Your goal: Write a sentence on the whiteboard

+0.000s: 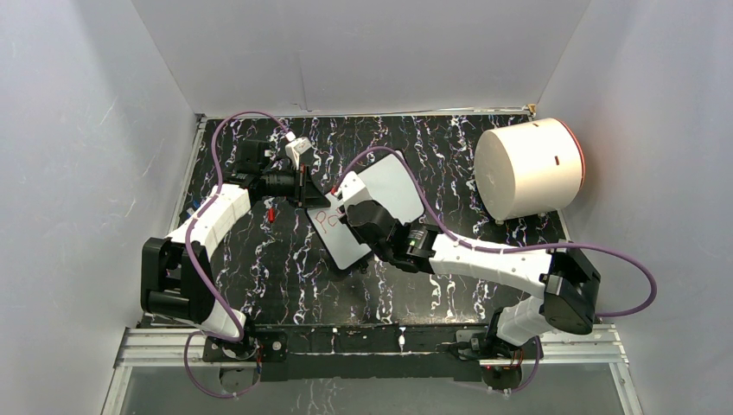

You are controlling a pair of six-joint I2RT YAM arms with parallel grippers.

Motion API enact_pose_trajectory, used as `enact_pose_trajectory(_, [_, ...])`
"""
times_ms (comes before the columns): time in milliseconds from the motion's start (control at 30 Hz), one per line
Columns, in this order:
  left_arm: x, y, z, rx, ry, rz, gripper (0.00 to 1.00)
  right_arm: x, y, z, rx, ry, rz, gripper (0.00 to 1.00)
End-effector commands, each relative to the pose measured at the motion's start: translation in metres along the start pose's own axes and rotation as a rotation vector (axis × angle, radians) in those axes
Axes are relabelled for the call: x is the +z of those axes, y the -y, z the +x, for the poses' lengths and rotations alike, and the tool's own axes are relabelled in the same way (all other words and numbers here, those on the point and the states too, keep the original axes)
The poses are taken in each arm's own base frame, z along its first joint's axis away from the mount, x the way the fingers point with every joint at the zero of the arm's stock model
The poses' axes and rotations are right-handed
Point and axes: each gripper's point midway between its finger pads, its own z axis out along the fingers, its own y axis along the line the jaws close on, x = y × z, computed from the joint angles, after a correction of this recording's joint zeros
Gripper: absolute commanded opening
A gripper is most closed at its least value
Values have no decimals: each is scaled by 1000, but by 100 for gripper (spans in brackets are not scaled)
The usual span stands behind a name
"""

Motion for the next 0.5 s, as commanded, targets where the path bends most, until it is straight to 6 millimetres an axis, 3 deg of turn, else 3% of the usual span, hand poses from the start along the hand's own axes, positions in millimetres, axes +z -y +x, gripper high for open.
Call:
enact_pose_trajectory(0, [6, -10, 26, -78, -86, -43, 0, 3, 1, -28, 45, 76, 5, 0])
enact_pose_trajectory(467, [6, -12, 26, -78, -86, -58, 0, -13, 8, -12, 46, 27, -7, 0])
